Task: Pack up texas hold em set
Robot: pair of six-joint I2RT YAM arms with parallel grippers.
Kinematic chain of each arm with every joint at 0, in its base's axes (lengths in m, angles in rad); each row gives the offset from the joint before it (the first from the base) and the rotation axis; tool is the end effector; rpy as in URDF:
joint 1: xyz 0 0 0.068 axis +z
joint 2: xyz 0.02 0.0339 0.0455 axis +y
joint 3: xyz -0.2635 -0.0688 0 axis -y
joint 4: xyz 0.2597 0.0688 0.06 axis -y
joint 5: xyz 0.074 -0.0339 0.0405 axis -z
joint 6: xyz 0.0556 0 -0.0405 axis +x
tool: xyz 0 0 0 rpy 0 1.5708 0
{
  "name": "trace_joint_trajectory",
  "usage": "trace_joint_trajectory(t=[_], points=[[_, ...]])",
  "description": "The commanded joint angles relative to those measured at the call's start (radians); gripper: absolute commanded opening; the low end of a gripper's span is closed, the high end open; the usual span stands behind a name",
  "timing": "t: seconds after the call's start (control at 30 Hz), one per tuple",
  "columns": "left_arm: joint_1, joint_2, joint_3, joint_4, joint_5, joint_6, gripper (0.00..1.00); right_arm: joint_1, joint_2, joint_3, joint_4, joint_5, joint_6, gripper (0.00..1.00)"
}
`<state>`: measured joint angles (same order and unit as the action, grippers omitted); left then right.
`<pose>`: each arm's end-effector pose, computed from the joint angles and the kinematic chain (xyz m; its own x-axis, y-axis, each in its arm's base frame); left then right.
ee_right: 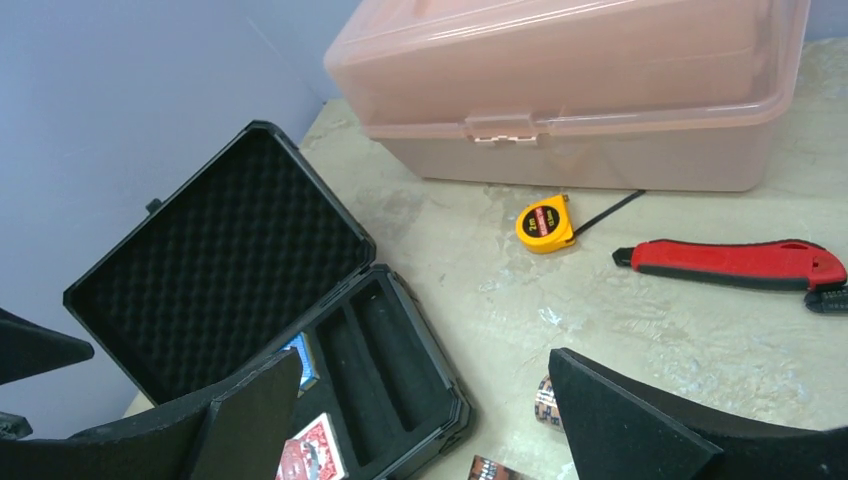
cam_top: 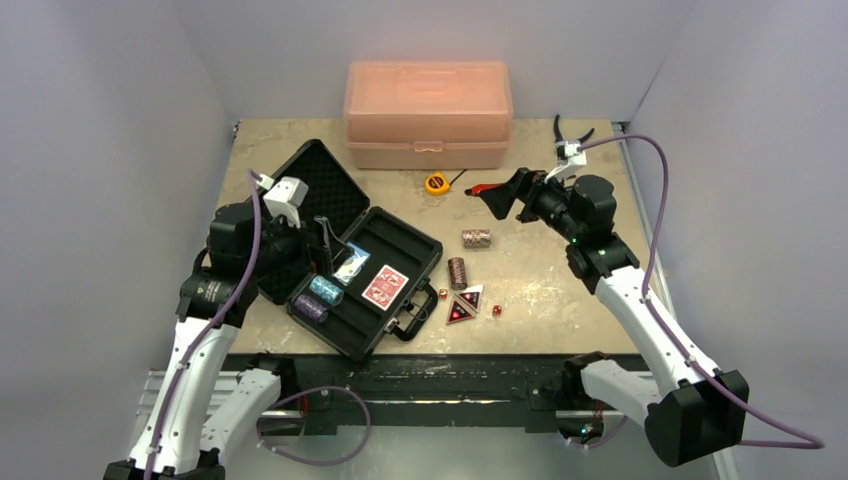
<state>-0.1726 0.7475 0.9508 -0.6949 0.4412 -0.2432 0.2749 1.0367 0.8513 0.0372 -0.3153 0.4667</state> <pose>0.1718 -0.0541 0.3452 -0.5780 -0.1203 -0.8071 0.3987 0.8214 -0.4079 0.2625 0.0920 0.3327 -0.3759 0.3384 -0.8627 -0.4301 0.7608 0.4859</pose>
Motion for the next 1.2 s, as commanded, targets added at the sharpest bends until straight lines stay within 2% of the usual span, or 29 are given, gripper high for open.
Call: trace_joint_trajectory(t=[0.0,0.2,0.77,1.17], points=[[-0.007,0.009,0.004,0.036,0.017,0.013,0.95,0.002,0.001,0.026,-0.019,0.07,0.003,0.99],[-0.013,0.052,0.014,0.016,-0.006,0.015,0.93,0.004,0.068,0.096,-0.151,0.119,0.001,0.99],[-0.068,0.161,0.038,-0.036,-0.063,0.02,0.9,0.042,0.083,0.106,-0.288,0.151,-0.051,0.99],[-0.151,0.209,0.049,-0.064,-0.111,0.028,0.88,0.163,0.126,0.048,-0.378,0.274,-0.047,0.99]])
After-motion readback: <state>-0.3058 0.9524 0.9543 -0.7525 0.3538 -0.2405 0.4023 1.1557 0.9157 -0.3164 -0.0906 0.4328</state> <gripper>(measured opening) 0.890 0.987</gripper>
